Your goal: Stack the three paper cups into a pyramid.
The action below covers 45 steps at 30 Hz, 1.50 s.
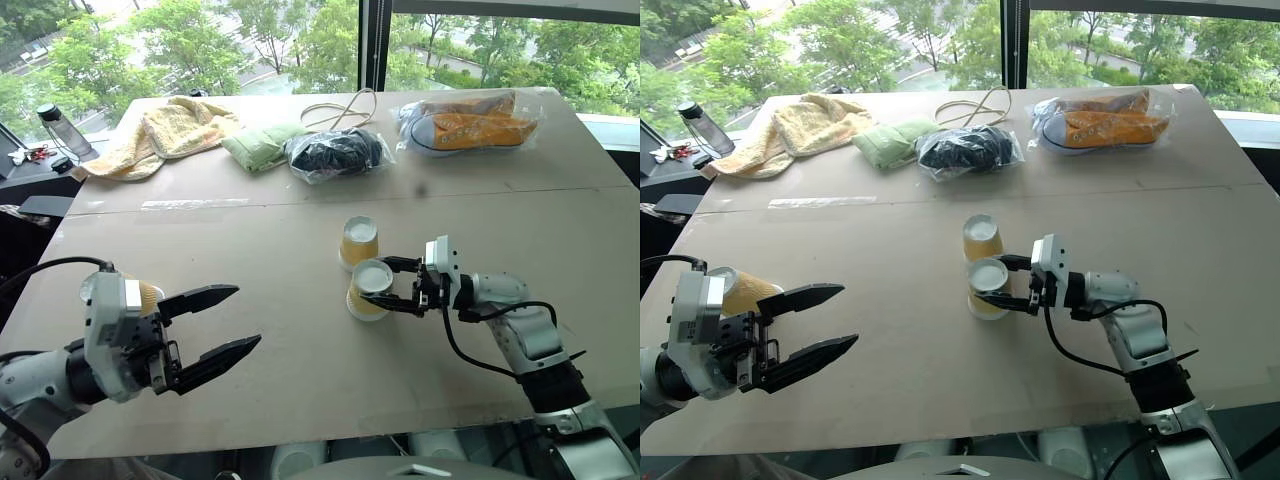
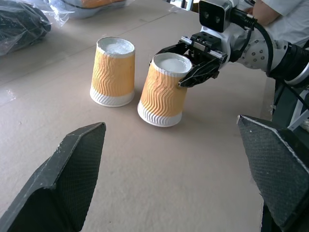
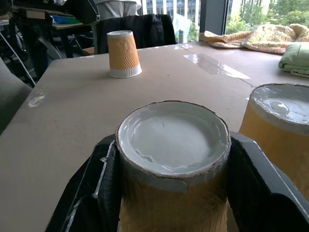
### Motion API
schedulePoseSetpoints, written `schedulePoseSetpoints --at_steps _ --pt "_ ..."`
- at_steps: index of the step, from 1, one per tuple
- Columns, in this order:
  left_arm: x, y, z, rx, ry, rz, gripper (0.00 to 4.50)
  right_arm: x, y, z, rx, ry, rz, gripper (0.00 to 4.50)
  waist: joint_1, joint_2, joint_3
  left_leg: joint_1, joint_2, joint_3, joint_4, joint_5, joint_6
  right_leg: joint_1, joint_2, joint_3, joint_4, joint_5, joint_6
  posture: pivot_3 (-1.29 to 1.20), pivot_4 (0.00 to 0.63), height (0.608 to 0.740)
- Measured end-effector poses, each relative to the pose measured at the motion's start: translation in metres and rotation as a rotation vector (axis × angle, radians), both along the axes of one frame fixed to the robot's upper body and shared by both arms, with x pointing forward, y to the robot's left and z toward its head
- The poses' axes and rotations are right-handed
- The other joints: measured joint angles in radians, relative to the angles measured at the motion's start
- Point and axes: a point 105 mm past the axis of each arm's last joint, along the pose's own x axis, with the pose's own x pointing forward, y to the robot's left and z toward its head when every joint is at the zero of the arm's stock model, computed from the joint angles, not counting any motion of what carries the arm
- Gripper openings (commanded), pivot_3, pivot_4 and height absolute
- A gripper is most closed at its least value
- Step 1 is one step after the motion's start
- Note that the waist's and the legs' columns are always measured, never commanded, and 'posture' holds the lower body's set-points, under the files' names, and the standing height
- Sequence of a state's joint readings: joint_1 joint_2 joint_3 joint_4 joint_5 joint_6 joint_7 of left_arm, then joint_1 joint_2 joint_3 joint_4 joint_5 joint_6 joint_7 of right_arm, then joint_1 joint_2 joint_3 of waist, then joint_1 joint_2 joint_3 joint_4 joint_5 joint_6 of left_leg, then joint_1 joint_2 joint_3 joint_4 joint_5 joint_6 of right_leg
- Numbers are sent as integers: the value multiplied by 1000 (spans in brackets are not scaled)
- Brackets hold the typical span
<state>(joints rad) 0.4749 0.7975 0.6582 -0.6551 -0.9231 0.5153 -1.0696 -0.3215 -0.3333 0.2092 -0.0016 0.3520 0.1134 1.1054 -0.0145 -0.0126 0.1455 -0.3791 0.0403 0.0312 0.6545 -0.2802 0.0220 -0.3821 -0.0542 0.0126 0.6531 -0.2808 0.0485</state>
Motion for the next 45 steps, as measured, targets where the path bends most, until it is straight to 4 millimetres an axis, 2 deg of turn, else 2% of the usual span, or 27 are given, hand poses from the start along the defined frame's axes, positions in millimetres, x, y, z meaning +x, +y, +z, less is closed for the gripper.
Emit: schedulePoseSetpoints --at_steps 5,15,23,25,26,28,33,35,42,45 --pt "0 0 1 3 -1 -8 4500 6 6 5 13 -33 0 2115 0 0 0 0 0 0 0 0 0 0 0 0 0 0 0 0 150 740" --pt "6 -1 5 0 -22 -20 4500 10 3 5 8 -30 -22 2115 0 0 0 0 0 0 0 0 0 0 0 0 1 0 0 0 150 740" --pt "10 -2 4 -12 -22 -28 4500 33 13 3 1 -34 -92 2115 -3 0 0 0 0 1 0 0 0 -3 0 1 3 0 0 0 150 740" --pt "10 -2 4 -12 -24 -28 4500 36 14 4 8 -32 -102 3127 -3 0 0 0 0 1 0 0 0 -3 0 1 3 0 0 0 150 740" --pt "10 -2 4 -11 -24 -28 4500 36 15 4 11 -31 -102 3423 -3 0 0 0 0 1 0 0 0 -3 0 1 3 0 0 0 150 740" --pt "11 -2 4 -9 -25 -28 4500 36 15 3 11 -25 -99 4389 -3 0 0 -1 0 1 0 0 0 -3 0 1 3 0 0 0 150 740" --pt "12 -2 5 -2 -32 -24 4500 33 15 4 23 9 -75 4492 -3 0 0 -1 1 1 0 0 0 -3 0 1 3 0 0 0 150 740" --pt "12 -1 4 2 -33 -20 4500 28 14 10 39 6 -51 4492 -2 0 0 -1 1 1 0 0 0 -3 -1 1 3 0 0 0 150 740" --pt "13 -1 4 -19 -37 -3 4500 14 7 43 91 -12 4 4492 -2 -1 1 -1 1 1 0 0 0 -3 -1 1 4 0 0 0 150 740" --pt "14 0 5 -24 -43 16 4500 21 8 63 129 -53 -23 4492 -4 -1 1 -1 1 1 0 0 0 -3 -1 1 4 0 0 0 150 740"
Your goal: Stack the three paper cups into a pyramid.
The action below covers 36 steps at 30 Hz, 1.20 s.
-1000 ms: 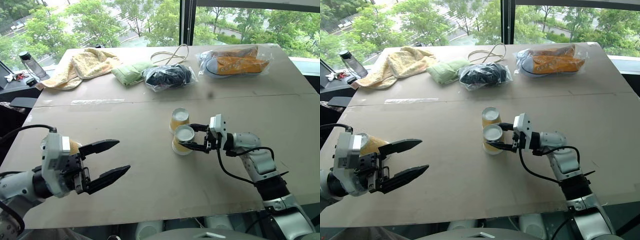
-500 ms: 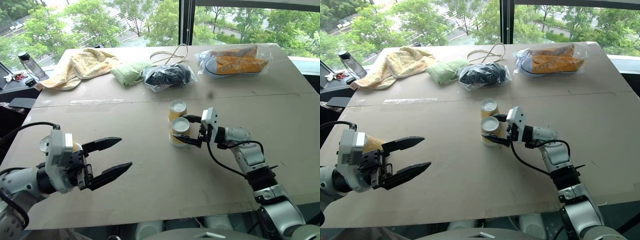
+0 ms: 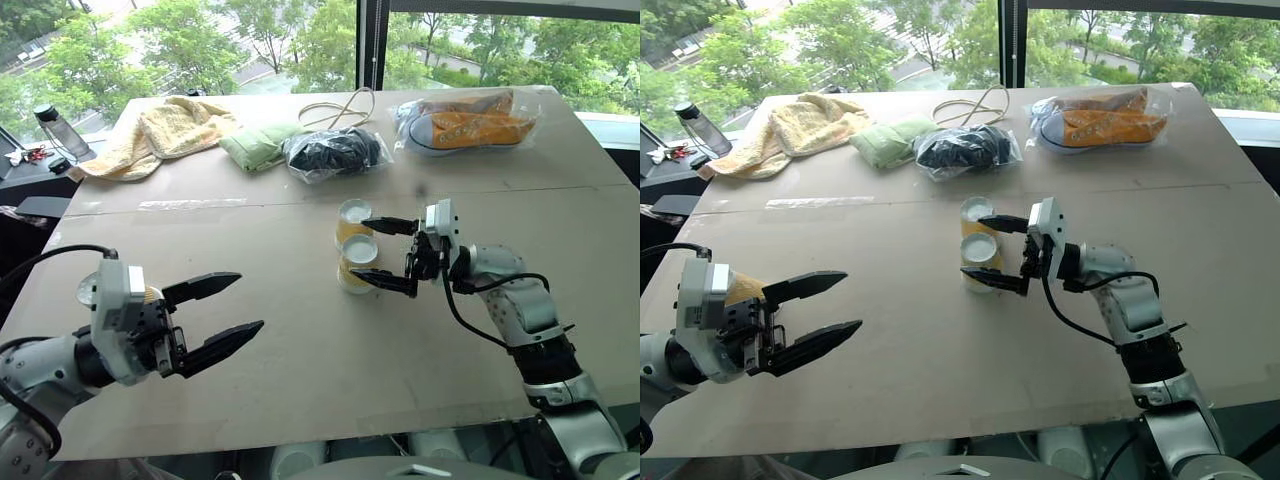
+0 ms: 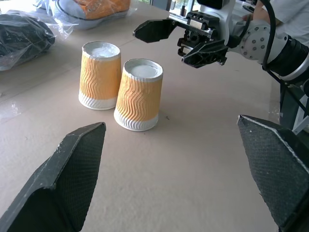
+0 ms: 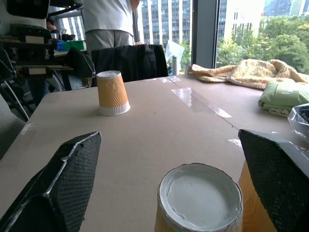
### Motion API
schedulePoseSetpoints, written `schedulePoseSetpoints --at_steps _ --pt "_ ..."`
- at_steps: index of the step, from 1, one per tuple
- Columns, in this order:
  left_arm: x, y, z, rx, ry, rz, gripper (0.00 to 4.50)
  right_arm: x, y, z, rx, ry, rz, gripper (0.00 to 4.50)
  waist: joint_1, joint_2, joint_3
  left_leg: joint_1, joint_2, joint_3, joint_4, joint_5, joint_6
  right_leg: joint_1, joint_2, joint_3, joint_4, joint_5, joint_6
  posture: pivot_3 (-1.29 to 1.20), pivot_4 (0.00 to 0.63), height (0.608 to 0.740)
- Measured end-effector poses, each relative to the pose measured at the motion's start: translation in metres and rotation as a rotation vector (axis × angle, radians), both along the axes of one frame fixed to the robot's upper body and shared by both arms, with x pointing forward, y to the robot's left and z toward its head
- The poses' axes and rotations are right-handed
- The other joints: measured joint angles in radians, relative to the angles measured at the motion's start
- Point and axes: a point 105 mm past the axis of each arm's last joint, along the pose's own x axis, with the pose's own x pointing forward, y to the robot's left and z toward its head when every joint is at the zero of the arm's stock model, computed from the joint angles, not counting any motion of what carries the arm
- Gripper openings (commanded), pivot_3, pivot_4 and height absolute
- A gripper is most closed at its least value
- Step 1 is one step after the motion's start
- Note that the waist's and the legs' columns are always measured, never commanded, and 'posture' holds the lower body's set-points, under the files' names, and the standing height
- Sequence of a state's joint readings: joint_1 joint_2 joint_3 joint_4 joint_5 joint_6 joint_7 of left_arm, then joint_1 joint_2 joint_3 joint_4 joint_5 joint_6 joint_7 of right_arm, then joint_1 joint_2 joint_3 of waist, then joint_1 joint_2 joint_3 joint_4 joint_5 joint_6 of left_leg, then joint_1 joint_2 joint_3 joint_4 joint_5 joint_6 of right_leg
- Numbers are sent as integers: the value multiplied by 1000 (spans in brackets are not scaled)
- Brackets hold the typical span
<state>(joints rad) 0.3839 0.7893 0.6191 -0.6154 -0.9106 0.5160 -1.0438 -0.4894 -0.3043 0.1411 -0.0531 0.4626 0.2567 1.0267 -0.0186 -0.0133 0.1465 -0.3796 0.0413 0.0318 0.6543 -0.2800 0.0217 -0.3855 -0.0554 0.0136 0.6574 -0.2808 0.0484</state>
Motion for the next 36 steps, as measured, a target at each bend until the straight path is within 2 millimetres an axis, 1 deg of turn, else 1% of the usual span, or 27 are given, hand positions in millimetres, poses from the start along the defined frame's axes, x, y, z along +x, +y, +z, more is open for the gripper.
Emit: schedulePoseSetpoints --at_steps 4,5,8,9,10,12,14,17,21,28,32,36 --pt "0 0 2 -22 -8 12 4500 35 -2 27 16 -57 -120 4492 -1 0 0 0 0 0 0 0 0 0 0 0 0 0 0 0 150 740" --pt "0 1 3 -22 -9 17 4500 42 -4 29 7 -58 -139 4492 2 -1 0 0 0 0 0 0 0 0 0 -1 -1 0 0 0 150 740" --pt "2 2 7 -31 -28 31 4500 58 0 21 -65 -21 -156 4492 1 -1 0 -3 0 1 0 0 -1 -4 0 0 -1 0 0 0 150 740" --pt "2 3 8 -32 -36 34 4500 60 1 19 -77 -15 -159 4492 0 -1 0 -4 0 1 0 0 -1 -5 0 0 0 0 0 0 150 740" --pt "3 4 11 -33 -49 46 4500 64 6 18 -110 -11 -142 4492 0 -1 1 -6 0 2 0 1 -1 -7 0 1 0 0 0 0 150 740" --pt "3 4 13 -38 -58 45 4500 65 11 19 -130 -13 -125 4492 -2 -1 1 -6 0 2 0 1 -1 -9 0 1 1 0 0 0 150 740" --pt "3 3 15 -42 -62 41 4500 66 17 15 -194 -11 -84 4492 -4 -1 1 -7 0 2 -1 1 -1 -9 0 1 1 0 0 0 150 740" --pt "4 3 16 -43 -66 41 4500 69 20 3 -276 29 -53 4492 -7 -1 1 -7 0 2 -1 1 -1 -9 0 1 1 0 0 0 150 740" --pt "4 2 17 -37 -70 41 4500 73 22 -6 -311 82 -44 4492 -15 -1 1 -7 0 2 -1 1 -1 -9 -1 1 2 0 0 0 150 740" --pt "3 0 19 -29 -77 34 4500 84 19 -9 -370 116 -59 4492 -24 -1 1 -7 0 3 -1 1 -2 -10 -1 2 2 0 0 0 150 740" --pt "3 0 19 -29 -78 38 4500 84 21 -15 -395 138 -50 4492 -24 -1 1 -7 0 2 -1 1 -2 -10 -1 2 2 0 0 0 150 740" --pt "3 0 21 -31 -85 36 4500 82 23 -17 -404 148 -23 4492 -24 -1 1 -7 0 3 -1 2 -3 -11 -2 2 2 0 0 0 150 740"
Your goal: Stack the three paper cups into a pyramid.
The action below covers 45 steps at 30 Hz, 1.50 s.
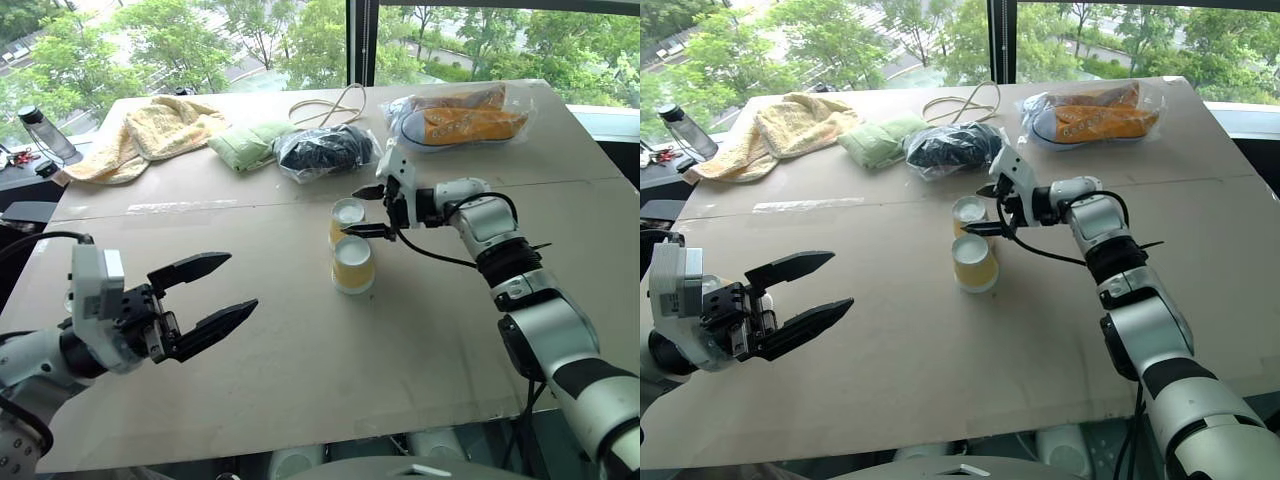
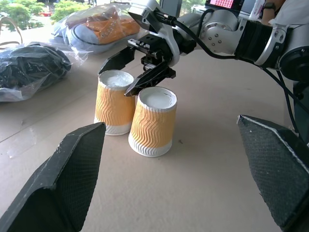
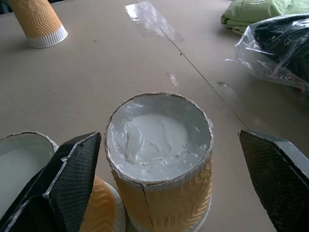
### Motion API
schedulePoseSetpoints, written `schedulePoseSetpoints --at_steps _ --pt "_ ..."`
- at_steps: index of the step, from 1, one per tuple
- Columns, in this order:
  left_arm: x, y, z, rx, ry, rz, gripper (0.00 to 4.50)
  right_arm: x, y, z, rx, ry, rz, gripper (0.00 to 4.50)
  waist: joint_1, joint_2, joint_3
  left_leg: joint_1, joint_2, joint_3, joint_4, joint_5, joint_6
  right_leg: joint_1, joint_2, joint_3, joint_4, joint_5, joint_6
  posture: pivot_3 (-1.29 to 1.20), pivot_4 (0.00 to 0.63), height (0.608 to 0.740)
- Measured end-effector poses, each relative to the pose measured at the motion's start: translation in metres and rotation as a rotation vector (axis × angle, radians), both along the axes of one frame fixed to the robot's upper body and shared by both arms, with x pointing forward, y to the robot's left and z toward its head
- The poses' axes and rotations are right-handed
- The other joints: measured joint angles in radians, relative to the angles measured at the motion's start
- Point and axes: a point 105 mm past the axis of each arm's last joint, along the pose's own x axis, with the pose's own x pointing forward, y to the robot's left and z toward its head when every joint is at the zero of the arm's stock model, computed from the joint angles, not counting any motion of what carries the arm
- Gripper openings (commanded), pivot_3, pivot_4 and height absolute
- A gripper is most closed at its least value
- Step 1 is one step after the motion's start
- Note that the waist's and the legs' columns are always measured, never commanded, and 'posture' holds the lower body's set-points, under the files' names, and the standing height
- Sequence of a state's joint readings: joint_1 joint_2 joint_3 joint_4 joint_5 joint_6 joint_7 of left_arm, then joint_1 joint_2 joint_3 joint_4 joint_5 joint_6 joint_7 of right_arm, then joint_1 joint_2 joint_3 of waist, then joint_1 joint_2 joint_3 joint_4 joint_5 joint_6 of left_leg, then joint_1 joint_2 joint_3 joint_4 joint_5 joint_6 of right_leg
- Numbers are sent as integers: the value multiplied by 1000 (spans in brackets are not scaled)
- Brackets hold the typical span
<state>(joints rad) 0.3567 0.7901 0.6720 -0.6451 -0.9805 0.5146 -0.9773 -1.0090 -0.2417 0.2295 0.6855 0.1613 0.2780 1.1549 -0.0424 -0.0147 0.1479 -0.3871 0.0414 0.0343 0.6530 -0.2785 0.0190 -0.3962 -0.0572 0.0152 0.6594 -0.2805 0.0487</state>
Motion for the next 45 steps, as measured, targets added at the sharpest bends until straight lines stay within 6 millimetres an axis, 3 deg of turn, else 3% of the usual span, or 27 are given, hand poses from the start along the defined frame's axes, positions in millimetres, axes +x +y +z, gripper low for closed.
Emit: schedulePoseSetpoints --at_steps 10,15,16,23,27,29,33,37,39,45 --pt "3 4 5 -4 -23 18 4500 -3 7 -1 7 2 31 4492 0 0 0 0 -1 0 0 1 -2 0 -5 -1 0 0 0 0 150 740" --pt "4 7 4 -8 -19 27 4500 -2 6 -5 1 6 28 2279 0 0 0 0 -1 0 0 2 -3 0 -5 -1 0 0 0 0 150 740" --pt "4 7 4 -8 -19 26 4500 -3 6 -5 2 4 30 2185 0 0 0 0 -1 0 0 2 -3 0 -5 -1 0 0 0 0 150 740" --pt "5 7 5 0 -27 29 4500 -1 8 -4 7 -18 29 2184 0 0 0 0 -1 0 0 1 -3 0 -5 -1 0 0 0 0 150 740" --pt "7 5 6 1 -39 20 4500 6 4 9 33 -48 -1 2184 0 0 1 0 -1 0 0 2 -3 0 -5 -2 0 0 0 0 150 740" --pt "9 1 5 -5 -37 -2 4500 12 -5 23 42 -81 -29 2184 2 0 1 -1 -2 0 0 2 -3 0 -5 -2 0 0 0 0 150 740" --pt "17 -5 3 -6 -28 -52 4500 18 -47 35 22 -113 -105 2184 12 0 1 -5 -3 -3 0 2 -3 -1 -5 -4 -2 0 0 0 150 740" --pt "26 -9 4 15 -27 -109 4500 2 -97 19 -31 -66 -160 2184 17 0 1 -9 -4 -3 0 2 -3 -3 -5 -5 -3 0 1 0 150 740" --pt "30 -12 4 19 -26 -141 4500 -15 -110 7 -51 -18 -155 2184 14 0 2 -10 -3 -2 0 1 -2 -6 -4 -5 -2 0 1 0 150 740" --pt "32 -21 3 47 -3 -244 4500 -68 -103 -7 -40 45 -44 2184 1 0 2 -9 -1 -3 1 1 -1 -8 4 -2 2 0 1 0 150 740"
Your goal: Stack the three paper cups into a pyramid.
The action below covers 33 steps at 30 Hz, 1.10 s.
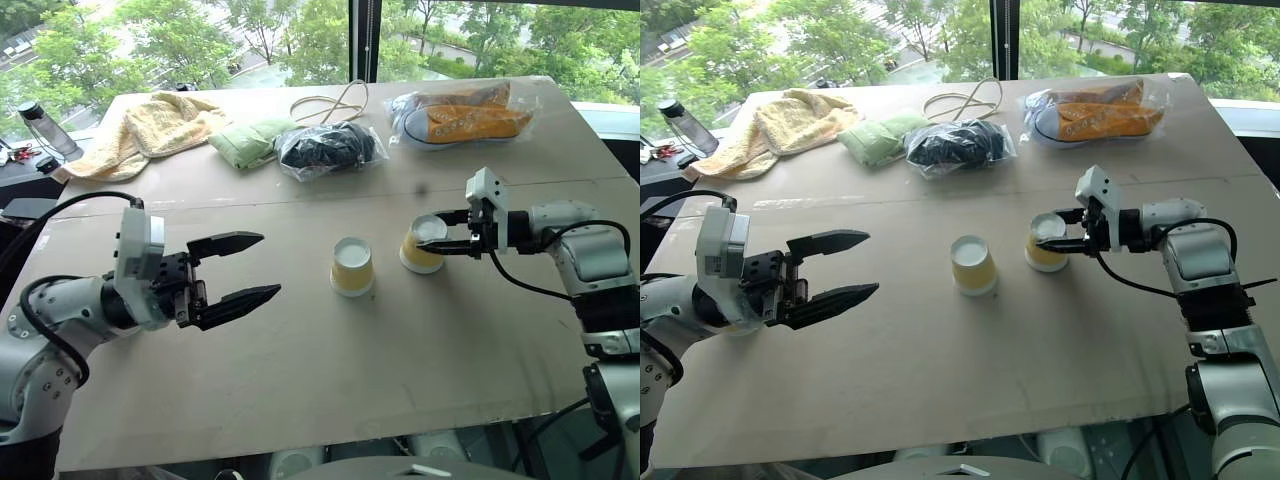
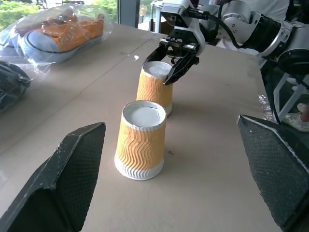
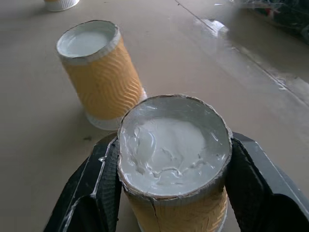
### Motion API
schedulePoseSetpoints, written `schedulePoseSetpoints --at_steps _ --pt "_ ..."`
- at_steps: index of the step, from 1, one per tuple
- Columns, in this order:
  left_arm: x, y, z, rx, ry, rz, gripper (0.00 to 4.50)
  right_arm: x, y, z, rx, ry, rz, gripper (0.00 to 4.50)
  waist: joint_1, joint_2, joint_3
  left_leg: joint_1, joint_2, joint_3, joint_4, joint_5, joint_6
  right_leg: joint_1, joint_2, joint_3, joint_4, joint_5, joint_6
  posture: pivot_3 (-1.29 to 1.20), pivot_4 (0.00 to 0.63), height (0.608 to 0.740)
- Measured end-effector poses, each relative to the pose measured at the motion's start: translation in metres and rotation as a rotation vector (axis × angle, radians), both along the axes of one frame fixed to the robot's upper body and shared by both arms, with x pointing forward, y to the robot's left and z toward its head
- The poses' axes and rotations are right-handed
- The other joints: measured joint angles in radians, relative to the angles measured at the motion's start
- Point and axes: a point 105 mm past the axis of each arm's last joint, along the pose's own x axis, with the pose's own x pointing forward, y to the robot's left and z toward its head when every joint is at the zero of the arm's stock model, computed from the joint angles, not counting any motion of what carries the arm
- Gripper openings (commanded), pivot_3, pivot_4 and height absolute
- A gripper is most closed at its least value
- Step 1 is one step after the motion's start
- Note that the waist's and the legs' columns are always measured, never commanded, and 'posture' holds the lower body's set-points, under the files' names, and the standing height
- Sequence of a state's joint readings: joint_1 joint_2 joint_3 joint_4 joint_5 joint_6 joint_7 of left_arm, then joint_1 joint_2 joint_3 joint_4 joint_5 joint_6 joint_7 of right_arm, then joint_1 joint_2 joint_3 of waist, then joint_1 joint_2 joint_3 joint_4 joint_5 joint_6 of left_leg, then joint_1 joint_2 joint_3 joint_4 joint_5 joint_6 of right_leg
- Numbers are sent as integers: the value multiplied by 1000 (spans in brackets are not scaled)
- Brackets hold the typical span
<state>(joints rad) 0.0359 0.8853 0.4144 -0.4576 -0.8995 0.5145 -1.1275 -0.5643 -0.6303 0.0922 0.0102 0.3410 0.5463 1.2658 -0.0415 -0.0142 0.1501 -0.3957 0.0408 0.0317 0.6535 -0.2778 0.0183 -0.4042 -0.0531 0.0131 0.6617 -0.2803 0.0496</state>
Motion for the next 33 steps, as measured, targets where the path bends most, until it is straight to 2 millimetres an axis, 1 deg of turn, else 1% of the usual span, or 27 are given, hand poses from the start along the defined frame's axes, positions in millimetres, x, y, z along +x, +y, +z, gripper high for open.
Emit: schedulePoseSetpoints --at_steps 3,8,13,16,22,23,24,25,26,30,33 --pt "3 0 -1 32 11 -38 4500 -12 6 -2 10 -19 3 2184 4 0 0 0 0 -2 0 0 0 0 1 -1 1 0 0 0 150 740" --pt "8 -2 -1 55 6 -66 4500 -10 11 -1 24 -52 -29 2184 7 0 0 0 -2 -1 2 0 0 1 1 1 0 0 0 0 150 740" --pt "12 -2 4 49 -6 -80 4500 -14 24 -8 43 -52 -21 2184 9 -1 0 -1 -1 -1 2 0 -1 0 1 0 -1 0 0 0 150 740" --pt "12 -1 3 48 -2 -81 4500 -16 29 -9 43 -55 -12 2184 9 -1 0 -1 -1 -1 3 0 -1 0 1 0 0 0 0 0 150 740" --pt "14 0 3 46 1 -75 4500 -18 33 -8 46 -48 -5 2184 10 -1 0 -1 -1 -2 5 0 0 1 2 0 1 0 0 0 150 740" --pt "14 0 3 48 1 -73 4500 -18 33 -8 46 -43 -7 3260 10 -1 0 -1 -1 -2 5 0 0 1 2 0 1 0 0 0 150 740" --pt "15 1 3 49 1 -71 4500 -19 33 -9 43 -31 -7 3615 10 -1 0 -1 -1 -2 5 0 0 1 2 0 1 0 0 0 150 740" --pt "15 1 3 49 1 -70 4500 -19 33 -11 39 -19 -5 4130 10 -1 0 -1 -1 -2 5 0 0 1 2 0 1 0 0 0 150 740" --pt "15 1 3 47 1 -70 4500 -20 33 -12 37 1 0 4414 10 -1 0 -1 -1 -2 5 0 0 1 2 0 1 0 0 0 150 740" --pt "15 1 2 41 0 -69 4500 -22 34 -11 53 13 7 4414 10 -1 0 -1 -1 -2 5 0 0 1 2 0 1 0 0 0 150 740" --pt "14 1 -1 25 10 -45 4500 -25 30 -6 103 21 6 4414 11 -1 0 -2 -1 -2 5 0 0 1 2 0 1 0 0 0 150 740"
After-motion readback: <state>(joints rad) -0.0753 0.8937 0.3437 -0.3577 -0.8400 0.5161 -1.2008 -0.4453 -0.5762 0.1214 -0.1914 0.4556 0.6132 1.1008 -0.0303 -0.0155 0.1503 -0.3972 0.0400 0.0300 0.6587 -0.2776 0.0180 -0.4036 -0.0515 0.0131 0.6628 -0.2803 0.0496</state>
